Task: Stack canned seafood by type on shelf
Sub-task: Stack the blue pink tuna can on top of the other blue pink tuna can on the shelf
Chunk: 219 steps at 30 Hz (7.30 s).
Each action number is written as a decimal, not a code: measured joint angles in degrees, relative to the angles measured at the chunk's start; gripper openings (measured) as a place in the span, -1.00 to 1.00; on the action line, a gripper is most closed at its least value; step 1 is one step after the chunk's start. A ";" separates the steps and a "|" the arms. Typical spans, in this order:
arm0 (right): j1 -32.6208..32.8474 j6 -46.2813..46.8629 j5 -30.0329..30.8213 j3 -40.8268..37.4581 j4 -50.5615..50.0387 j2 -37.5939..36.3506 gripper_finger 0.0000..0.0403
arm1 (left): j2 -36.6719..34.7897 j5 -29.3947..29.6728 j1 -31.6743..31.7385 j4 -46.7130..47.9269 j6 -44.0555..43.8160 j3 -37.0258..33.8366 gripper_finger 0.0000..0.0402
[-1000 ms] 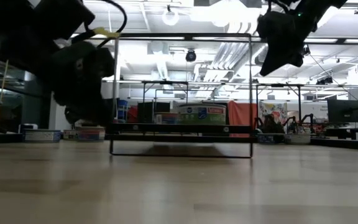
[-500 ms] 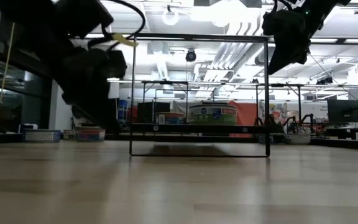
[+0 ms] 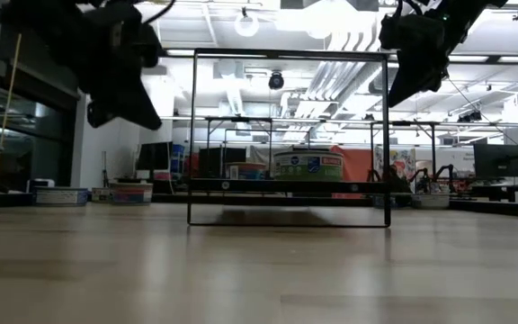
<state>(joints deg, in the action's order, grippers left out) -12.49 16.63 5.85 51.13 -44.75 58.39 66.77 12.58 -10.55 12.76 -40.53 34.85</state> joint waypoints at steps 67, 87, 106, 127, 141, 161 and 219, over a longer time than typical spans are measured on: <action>65.47 69.25 -0.48 20.33 -6.60 35.74 -1.00 | 25.98 9.19 -32.21 -14.28 -5.69 21.38 -1.00; 65.75 85.56 -11.51 20.22 -26.91 35.74 -1.00 | 25.96 17.40 -28.83 -16.61 -9.73 21.49 -1.00; 64.83 87.96 -19.48 10.58 -21.31 35.74 -1.00 | 25.96 17.40 -28.85 -17.17 -10.80 21.49 -1.00; 56.16 82.12 -10.45 6.31 -17.92 35.54 -1.00 | 24.65 16.06 -29.11 -16.07 -6.56 21.46 -1.00; 51.29 78.65 0.41 6.97 -0.95 35.88 -1.00 | 20.17 15.99 -32.18 -6.78 -8.83 21.46 -1.00; 47.53 54.66 12.18 31.74 13.52 58.04 -1.00 | 30.61 22.00 -35.66 -15.71 -14.05 21.44 -1.00; 51.49 55.25 13.58 29.51 5.40 57.53 -1.00 | 48.71 8.68 -21.94 -23.51 21.29 29.09 -1.00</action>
<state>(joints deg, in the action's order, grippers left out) 39.00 71.89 19.43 80.64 -39.35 115.92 115.48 21.26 -32.49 -10.75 -19.25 63.94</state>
